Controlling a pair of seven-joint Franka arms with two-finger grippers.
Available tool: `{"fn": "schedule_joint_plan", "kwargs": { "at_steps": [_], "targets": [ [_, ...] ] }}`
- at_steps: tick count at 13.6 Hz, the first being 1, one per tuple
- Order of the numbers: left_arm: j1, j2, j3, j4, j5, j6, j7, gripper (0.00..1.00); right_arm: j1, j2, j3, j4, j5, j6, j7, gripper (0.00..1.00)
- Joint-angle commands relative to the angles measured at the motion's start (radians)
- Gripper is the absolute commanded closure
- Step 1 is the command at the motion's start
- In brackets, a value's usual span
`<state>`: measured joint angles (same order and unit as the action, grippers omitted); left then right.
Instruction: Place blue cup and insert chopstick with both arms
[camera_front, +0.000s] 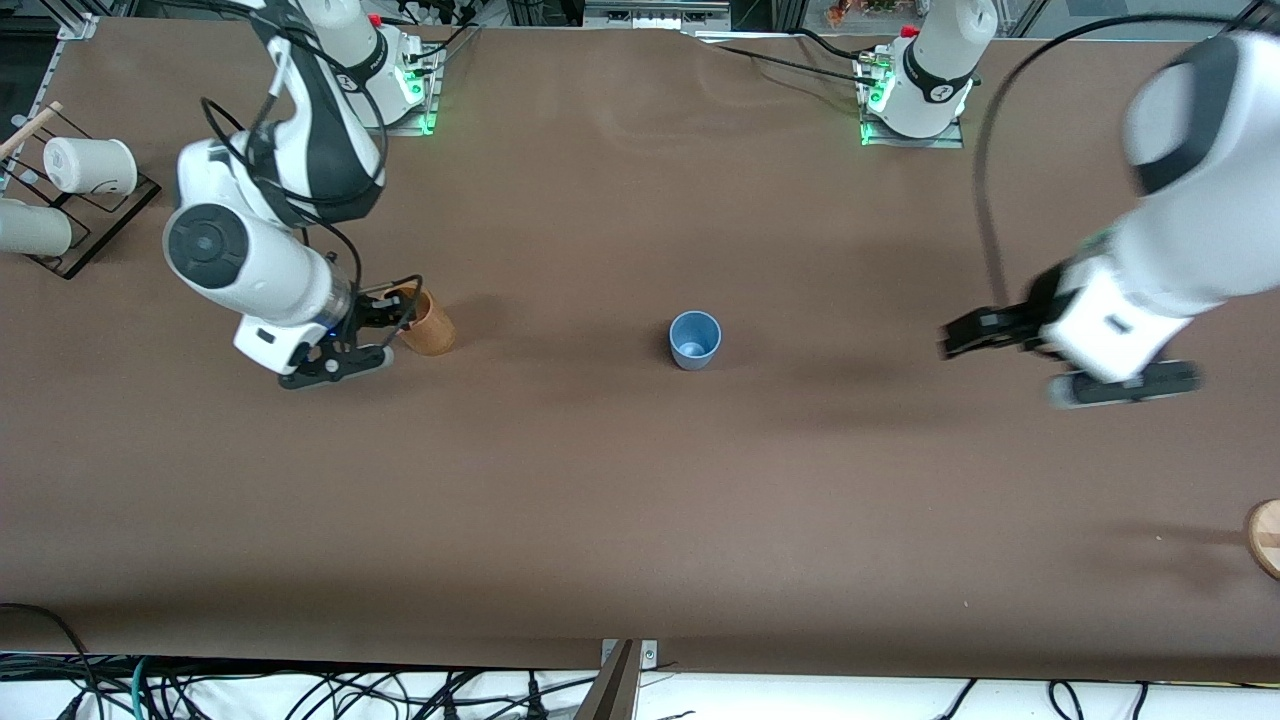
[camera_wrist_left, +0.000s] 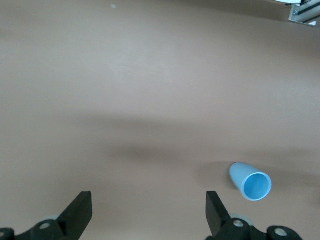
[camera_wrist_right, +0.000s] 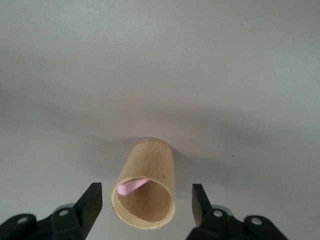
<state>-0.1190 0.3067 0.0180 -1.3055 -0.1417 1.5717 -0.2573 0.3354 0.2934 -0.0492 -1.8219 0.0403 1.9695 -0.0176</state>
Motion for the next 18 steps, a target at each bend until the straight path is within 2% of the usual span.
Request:
{"fn": "schedule_joint_plan", "kwargs": {
  "at_steps": [1, 4, 6, 8, 9, 12, 15, 18],
  "targets": [
    [0.106, -0.052, -0.018, -0.024, -0.007, -0.054, 0.108, 0.0, 0.014, 0.012, -0.005, -0.016, 0.013, 0.031, 0.002, 0.33],
    [0.156, -0.099, -0.018, -0.063, 0.059, -0.067, 0.236, 0.0, 0.014, 0.013, -0.005, -0.033, 0.01, 0.025, 0.001, 0.5],
    [0.159, -0.133, -0.018, -0.101, 0.103, -0.061, 0.236, 0.0, 0.014, 0.015, -0.005, -0.05, 0.01, 0.022, -0.005, 0.53],
    [0.166, -0.158, -0.018, -0.11, 0.094, -0.035, 0.234, 0.0, 0.017, 0.015, -0.005, -0.05, 0.01, 0.016, -0.005, 0.55],
    [0.163, -0.178, -0.018, -0.136, 0.094, -0.033, 0.234, 0.0, 0.019, 0.015, -0.005, -0.05, 0.01, 0.014, -0.005, 0.6],
    [0.15, -0.216, -0.036, -0.195, 0.094, -0.036, 0.245, 0.0, 0.019, 0.012, 0.0, -0.047, 0.01, 0.015, 0.001, 0.9],
    [0.15, -0.236, -0.049, -0.218, 0.106, -0.033, 0.248, 0.0, 0.019, 0.012, 0.009, -0.045, 0.012, 0.016, 0.001, 0.98],
    [0.15, -0.245, -0.049, -0.232, 0.106, -0.03, 0.279, 0.0, 0.017, 0.007, 0.009, -0.037, 0.012, 0.014, 0.002, 1.0]
  ]
}}
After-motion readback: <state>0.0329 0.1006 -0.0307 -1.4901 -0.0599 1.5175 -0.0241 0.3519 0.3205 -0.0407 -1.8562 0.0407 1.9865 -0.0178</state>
